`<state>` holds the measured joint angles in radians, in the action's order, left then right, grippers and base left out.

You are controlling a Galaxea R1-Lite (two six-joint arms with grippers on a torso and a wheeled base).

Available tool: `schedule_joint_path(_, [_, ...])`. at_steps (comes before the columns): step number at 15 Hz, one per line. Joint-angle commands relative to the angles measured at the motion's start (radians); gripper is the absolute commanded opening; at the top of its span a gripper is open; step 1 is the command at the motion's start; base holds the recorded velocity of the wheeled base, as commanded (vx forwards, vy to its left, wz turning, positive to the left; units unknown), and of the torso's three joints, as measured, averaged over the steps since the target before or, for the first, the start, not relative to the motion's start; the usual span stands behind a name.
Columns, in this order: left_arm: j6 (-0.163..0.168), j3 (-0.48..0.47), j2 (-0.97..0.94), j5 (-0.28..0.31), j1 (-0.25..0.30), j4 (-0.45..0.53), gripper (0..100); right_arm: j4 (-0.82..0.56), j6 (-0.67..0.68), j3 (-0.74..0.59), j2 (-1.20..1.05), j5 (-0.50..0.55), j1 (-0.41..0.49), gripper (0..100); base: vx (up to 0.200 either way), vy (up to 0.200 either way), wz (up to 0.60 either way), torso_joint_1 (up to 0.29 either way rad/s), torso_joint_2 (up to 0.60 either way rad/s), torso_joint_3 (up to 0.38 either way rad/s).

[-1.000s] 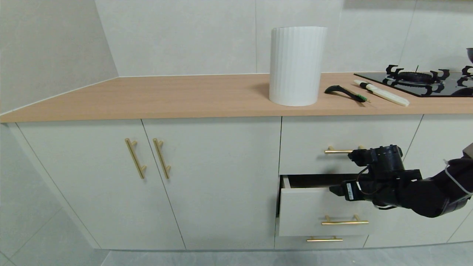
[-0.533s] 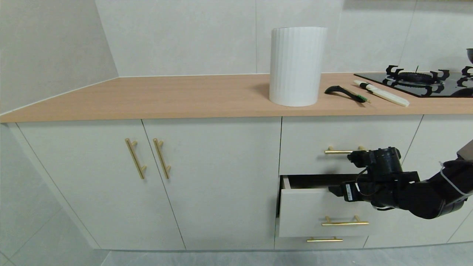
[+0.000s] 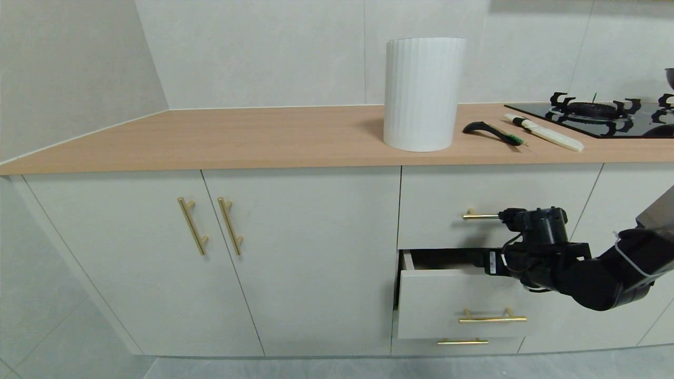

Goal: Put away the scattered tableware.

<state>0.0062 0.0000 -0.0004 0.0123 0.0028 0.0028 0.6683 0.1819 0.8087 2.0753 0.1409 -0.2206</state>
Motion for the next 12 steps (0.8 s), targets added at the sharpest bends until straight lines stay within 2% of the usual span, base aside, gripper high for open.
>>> schedule_joint_path(1, [0.000,0.000,0.000,0.000,0.000,0.000,100,0.008,-0.002,0.001,0.032,0.002,0.000,100,0.000,0.000,0.00,0.000,0.00,0.000])
schedule_joint_path(9, [0.000,0.000,0.000,0.000,0.000,0.000,100,-0.004,-0.015,-0.010,0.031,0.016,0.000,100,0.000,0.000,0.00,0.000,0.00,0.000])
schedule_joint_path(12, [0.000,0.000,0.000,0.000,0.000,0.000,100,-0.004,-0.065,-0.040,0.003,0.009,0.000,100,0.000,0.000,0.00,0.000,0.00,0.000])
